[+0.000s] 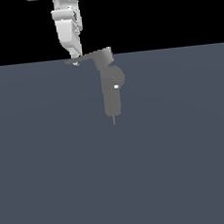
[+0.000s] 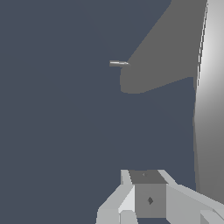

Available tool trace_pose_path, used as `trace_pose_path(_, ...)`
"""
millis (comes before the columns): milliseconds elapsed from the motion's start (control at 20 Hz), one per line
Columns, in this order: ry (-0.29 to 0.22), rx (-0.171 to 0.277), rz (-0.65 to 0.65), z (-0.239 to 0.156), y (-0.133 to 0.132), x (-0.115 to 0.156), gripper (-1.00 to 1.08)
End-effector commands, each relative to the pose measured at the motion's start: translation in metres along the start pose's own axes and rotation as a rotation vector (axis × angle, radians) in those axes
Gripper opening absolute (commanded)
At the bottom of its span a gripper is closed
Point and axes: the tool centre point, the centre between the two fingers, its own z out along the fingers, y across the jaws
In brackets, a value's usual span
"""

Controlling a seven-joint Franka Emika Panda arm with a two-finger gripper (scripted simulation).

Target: Turn on the faucet by rotating a designated handle.

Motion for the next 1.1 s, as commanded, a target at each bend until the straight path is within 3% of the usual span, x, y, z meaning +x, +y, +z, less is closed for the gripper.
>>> trace_pose_path(0, 0.005, 0.0, 0.016, 0.004, -0.003, -0.002, -1.0)
trace_pose_path(350, 0.006, -0.001, 0.02, 0.005, -0.004, -0.003, -1.0)
trace_pose_path(1050, 0.006, -0.001, 0.02, 0.005, 0.023, -0.004, -1.0)
